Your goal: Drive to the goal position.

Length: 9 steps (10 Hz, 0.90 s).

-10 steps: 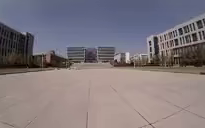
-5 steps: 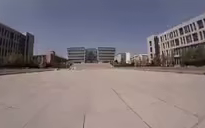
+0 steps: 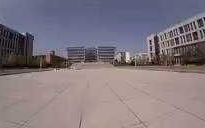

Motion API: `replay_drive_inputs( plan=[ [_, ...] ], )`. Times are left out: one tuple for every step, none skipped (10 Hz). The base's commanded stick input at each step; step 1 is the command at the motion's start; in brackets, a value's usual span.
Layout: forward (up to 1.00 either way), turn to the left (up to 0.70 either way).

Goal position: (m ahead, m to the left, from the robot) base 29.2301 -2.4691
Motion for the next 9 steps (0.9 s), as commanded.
replay_drive_inputs(
  plan=[
    [0.7,0.0],
    [0.7,0.0],
    [0.7,0.0],
    [0.7,0.0],
    [0.7,0.0],
    [0.7,0.0],
    [0.7,0.0],
    [0.7,0.0],
    [0.7,0.0]
  ],
)
